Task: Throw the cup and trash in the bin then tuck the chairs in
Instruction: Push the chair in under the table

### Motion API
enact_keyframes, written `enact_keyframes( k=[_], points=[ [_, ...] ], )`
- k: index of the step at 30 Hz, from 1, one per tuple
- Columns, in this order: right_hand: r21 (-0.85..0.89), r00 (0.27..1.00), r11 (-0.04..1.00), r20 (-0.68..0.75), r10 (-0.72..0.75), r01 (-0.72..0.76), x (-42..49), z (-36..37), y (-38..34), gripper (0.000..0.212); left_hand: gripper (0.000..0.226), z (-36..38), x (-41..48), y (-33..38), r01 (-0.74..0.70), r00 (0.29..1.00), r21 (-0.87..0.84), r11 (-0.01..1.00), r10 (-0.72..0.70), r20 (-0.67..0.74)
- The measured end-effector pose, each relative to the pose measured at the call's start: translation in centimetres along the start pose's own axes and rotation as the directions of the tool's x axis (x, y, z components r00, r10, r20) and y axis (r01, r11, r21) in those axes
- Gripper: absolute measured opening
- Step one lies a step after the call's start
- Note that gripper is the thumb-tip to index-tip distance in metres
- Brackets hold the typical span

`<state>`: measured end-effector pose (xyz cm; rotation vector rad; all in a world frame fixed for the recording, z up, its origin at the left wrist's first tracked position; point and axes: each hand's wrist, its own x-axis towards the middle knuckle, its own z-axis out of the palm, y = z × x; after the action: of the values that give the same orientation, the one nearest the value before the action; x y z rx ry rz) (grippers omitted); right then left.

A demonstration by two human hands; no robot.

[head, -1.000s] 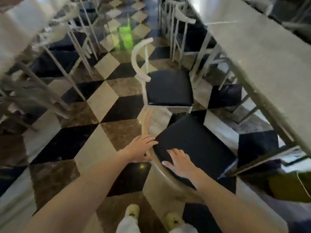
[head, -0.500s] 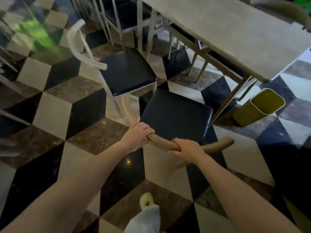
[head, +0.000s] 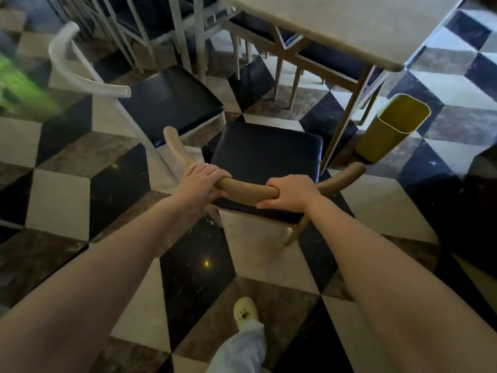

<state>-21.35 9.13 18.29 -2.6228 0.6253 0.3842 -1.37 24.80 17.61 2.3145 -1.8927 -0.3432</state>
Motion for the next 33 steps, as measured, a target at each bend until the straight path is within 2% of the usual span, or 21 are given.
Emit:
enact_keyframes(
  k=[3, 6, 8, 11, 15, 18, 21, 30, 33],
  points=[
    [-0.006, 1.0, 1.0, -0.001, 0.014, -0.014, 0.0, 0.2, 0.1, 0.054, 0.042, -0.3, 0.1, -0.3, -0.027, 0.999, 0.031, 0.999, 0.026, 0.032],
    [0.03, 0.999, 0.999, -0.018, 0.026, -0.026, 0.2, 0.2, 0.2, 0.055, 0.034, -2.1, 1.5, -1.5, -0.098, 0.984, 0.045, 0.994, 0.089, 0.157],
    [0.056, 0.999, 0.998, -0.023, 0.027, -0.025, 0.5, 0.1, 0.2, 0.053, 0.027, -3.5, 2.9, -2.8, -0.141, 0.949, 0.044, 0.989, 0.123, 0.29],
    [0.055, 0.999, 0.998, -0.031, 0.025, -0.024, 1.0, -0.2, 0.8, 0.05, 0.029, -4.5, 5.6, -5.3, -0.149, 0.868, 0.088, 0.985, 0.087, 0.488],
    [0.055, 0.998, 0.998, -0.046, 0.041, -0.038, 1.3, -0.9, 1.8, 0.046, 0.035, -4.8, 9.1, -6.2, -0.212, 0.791, 0.133, 0.968, 0.09, 0.606],
    [0.064, 0.998, 0.996, -0.03, 0.055, -0.053, 1.9, -1.8, 2.4, 0.043, 0.04, -5.0, 11.0, -6.1, -0.229, 0.763, 0.113, 0.967, 0.107, 0.637],
    [0.063, 0.994, 0.995, -0.077, 0.084, -0.079, 3.8, -3.0, 3.2, 0.041, 0.043, -6.0, 14.4, -7.4, -0.248, 0.741, 0.099, 0.964, 0.124, 0.66],
    [0.121, 0.98, 0.978, -0.076, 0.182, -0.172, 10.7, -7.3, 6.4, 0.042, 0.037, -8.7, 25.1, -10.4, -0.288, 0.715, 0.08, 0.954, 0.159, 0.681],
    [0.126, 0.975, 0.973, -0.087, 0.204, -0.192, 12.6, -8.7, 8.4, 0.044, 0.044, -9.5, 28.9, -10.6, -0.327, 0.723, 0.098, 0.94, 0.182, 0.667]
  ],
)
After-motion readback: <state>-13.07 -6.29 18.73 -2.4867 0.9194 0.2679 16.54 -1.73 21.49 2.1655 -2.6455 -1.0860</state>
